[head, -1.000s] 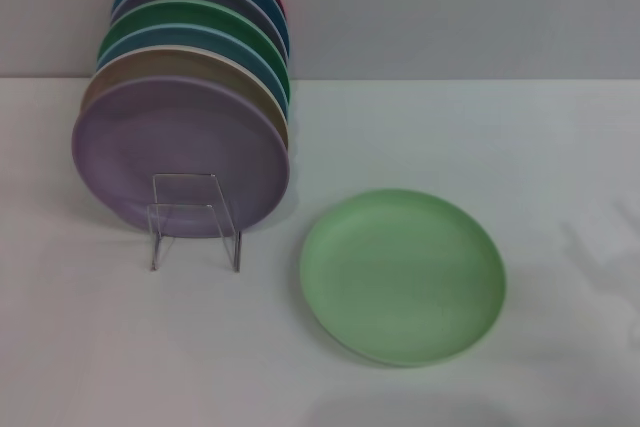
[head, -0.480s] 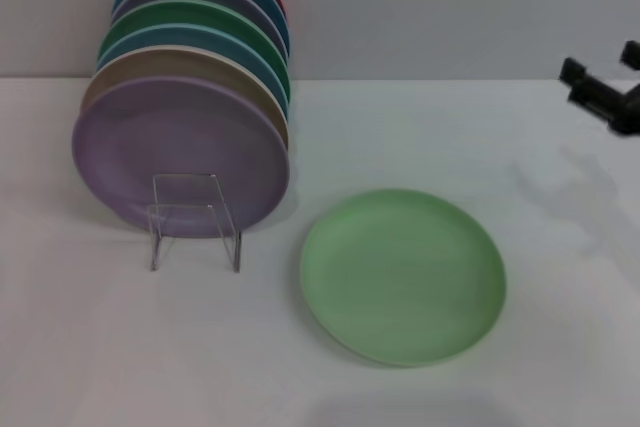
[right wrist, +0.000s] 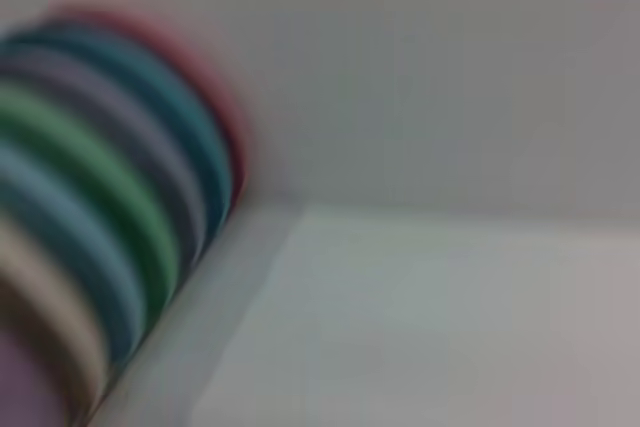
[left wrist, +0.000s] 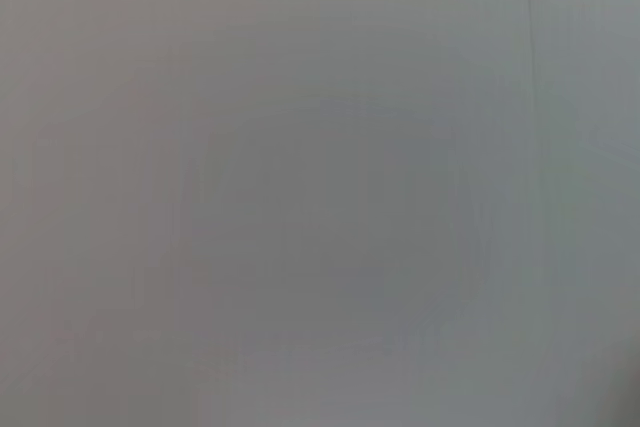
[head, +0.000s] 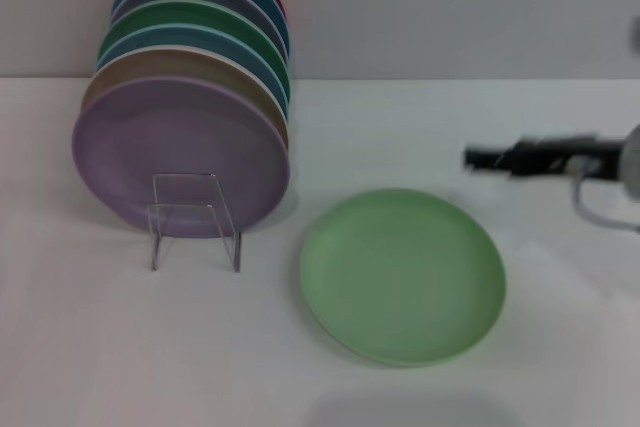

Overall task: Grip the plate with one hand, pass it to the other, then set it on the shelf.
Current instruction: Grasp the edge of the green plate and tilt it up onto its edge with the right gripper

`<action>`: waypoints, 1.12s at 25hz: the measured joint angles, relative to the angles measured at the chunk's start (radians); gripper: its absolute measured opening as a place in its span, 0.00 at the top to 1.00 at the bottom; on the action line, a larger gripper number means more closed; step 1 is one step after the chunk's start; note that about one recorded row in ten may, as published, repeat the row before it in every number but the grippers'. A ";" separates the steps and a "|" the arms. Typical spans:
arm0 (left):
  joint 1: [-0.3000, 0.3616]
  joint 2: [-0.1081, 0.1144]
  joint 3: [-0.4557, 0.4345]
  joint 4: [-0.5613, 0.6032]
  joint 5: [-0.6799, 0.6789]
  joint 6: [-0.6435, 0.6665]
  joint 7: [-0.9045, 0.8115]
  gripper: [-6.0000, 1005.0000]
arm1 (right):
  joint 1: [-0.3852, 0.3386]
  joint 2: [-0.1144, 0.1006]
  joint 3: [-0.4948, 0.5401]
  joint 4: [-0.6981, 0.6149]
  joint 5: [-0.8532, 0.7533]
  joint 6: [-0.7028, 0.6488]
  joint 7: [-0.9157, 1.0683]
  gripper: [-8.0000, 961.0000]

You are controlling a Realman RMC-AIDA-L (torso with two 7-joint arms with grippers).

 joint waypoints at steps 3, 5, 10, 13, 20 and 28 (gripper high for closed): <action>0.000 0.000 0.000 0.003 0.000 -0.002 0.000 0.15 | 0.068 0.000 -0.003 -0.089 -0.017 0.075 -0.009 0.18; 0.000 0.000 0.000 0.006 0.000 -0.003 0.000 0.15 | 0.103 0.002 -0.014 -0.141 -0.058 0.110 0.003 0.18; 0.000 0.000 0.000 0.009 0.000 -0.008 -0.001 0.15 | 0.116 0.004 -0.025 -0.161 -0.074 0.143 0.000 0.19; 0.000 0.000 0.000 0.009 0.000 -0.017 -0.001 0.15 | 0.119 0.005 -0.025 -0.169 -0.080 0.154 -0.005 0.19; 0.005 0.000 0.009 0.001 0.000 -0.031 -0.001 0.15 | 0.160 0.004 -0.025 -0.257 -0.102 0.173 -0.020 0.20; 0.008 0.000 0.027 -0.001 -0.004 -0.026 -0.001 0.15 | 0.159 0.005 -0.023 -0.231 -0.113 0.190 -0.022 0.21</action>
